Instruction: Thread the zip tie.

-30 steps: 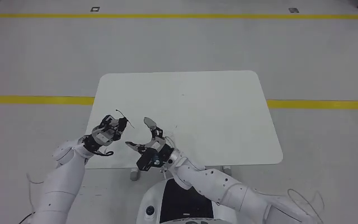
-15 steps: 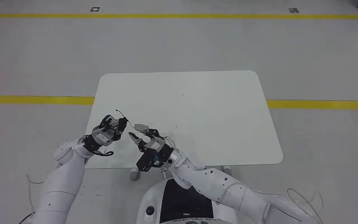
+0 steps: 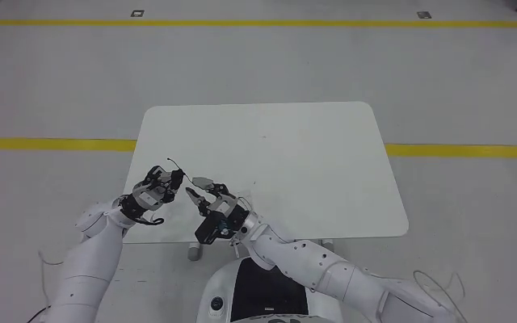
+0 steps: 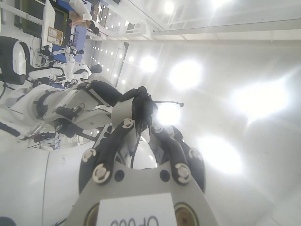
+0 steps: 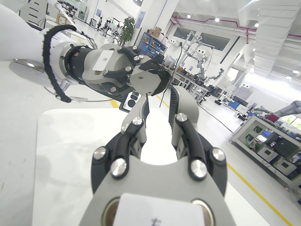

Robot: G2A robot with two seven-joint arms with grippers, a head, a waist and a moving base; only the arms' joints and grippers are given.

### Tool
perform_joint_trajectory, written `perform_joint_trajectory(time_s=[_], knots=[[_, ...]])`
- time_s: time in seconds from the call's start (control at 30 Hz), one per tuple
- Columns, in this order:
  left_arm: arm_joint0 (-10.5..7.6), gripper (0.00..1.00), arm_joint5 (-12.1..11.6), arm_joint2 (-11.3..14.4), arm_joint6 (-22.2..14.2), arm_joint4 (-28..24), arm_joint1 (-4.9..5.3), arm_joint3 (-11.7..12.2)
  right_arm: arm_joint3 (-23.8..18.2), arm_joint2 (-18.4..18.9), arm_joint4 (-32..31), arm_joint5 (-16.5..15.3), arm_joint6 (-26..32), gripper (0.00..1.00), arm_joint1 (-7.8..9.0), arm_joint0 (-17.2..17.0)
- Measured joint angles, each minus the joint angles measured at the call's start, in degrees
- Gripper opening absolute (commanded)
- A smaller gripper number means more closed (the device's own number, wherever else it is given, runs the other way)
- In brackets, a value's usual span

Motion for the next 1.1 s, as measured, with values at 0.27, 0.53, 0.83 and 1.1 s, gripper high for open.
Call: perform_joint_trajectory(time_s=[0.27,0.53,0.83,1.1], knots=[[0.00,0.00,0.0,0.0,0.0,0.0,0.00,0.0,0.7,0.2,0.0,0.0,-0.3,0.15,-0.48,0.0],[0.00,0.00,0.0,0.0,0.0,0.0,0.00,0.0,1.1,0.3,0.0,0.0,-0.5,0.13,-0.74,0.0],[0.00,0.00,0.0,0.0,0.0,0.0,0.00,0.0,1.3,0.5,0.0,0.0,-0.9,0.07,-0.93,0.0],[0.00,0.00,0.0,0.0,0.0,0.0,0.00,0.0,1.3,0.6,0.0,0.0,-0.9,0.00,-0.98,-0.1]])
